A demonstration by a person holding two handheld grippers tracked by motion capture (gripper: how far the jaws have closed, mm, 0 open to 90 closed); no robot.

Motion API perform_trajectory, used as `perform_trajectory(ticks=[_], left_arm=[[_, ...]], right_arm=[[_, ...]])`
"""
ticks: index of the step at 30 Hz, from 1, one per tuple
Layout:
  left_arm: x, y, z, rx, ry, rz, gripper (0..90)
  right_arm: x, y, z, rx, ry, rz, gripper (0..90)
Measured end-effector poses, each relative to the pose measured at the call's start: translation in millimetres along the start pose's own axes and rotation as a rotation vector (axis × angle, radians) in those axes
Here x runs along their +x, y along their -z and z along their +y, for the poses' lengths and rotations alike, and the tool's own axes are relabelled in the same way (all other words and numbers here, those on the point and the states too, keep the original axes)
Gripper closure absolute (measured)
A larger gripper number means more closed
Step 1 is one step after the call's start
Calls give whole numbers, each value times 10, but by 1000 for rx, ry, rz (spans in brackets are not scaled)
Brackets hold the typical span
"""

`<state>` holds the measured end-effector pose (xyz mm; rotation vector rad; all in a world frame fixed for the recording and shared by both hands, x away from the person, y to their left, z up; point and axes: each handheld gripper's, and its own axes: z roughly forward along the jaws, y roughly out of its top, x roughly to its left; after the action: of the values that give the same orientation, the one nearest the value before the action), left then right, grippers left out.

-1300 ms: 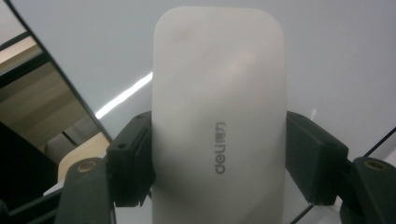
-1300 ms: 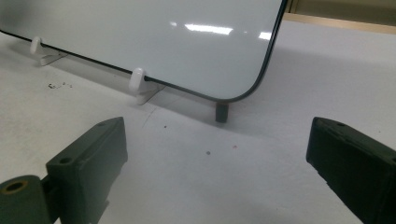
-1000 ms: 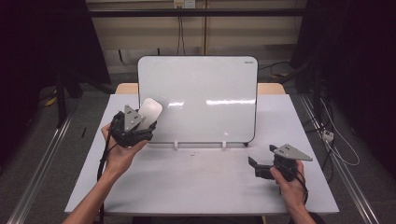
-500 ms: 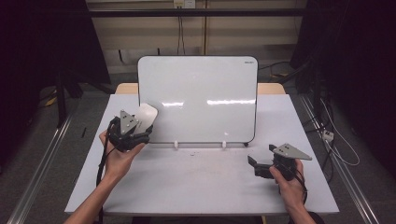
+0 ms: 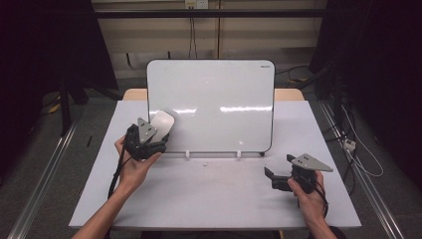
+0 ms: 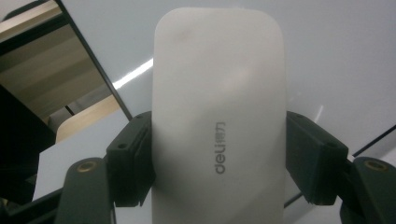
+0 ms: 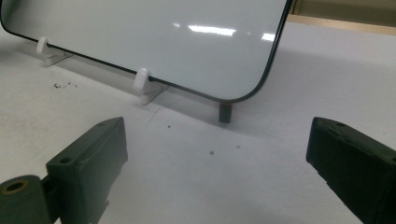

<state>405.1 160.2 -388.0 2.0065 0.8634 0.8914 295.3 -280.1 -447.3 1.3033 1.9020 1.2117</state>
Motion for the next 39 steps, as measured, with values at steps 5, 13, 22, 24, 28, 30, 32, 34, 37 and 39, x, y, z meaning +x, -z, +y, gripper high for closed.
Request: perform_trajectory(ticks=[5,13,22,24,28,30,32,34,37,39], left_arm=[[-62,-81,24,5,-18,-1,313],[-78,-174,75,11,-58,23,313],[-127,-253,56,26,-91,60,312],[-140,-256,58,28,-91,67,311],[-154,-249,56,37,-107,60,311],[-172,-251,59,47,-106,57,310],[-190,-253,55,47,-108,58,311],[-183,-250,52,50,-111,56,310],[-174,-253,50,48,-106,49,306],[-153,-260,44,42,-76,32,296]], right_arm=[[1,-4,1,0,2,0,54],[13,2,3,0,5,0,54],[3,-11,2,0,2,-4,54],[3,-12,3,1,3,-5,54],[6,-10,4,0,6,-3,54],[2,-10,2,1,2,-1,54],[0,-12,2,0,2,-2,54],[3,-13,2,0,3,0,54],[4,-5,0,0,4,2,54],[1,-2,-1,1,0,1,54]])
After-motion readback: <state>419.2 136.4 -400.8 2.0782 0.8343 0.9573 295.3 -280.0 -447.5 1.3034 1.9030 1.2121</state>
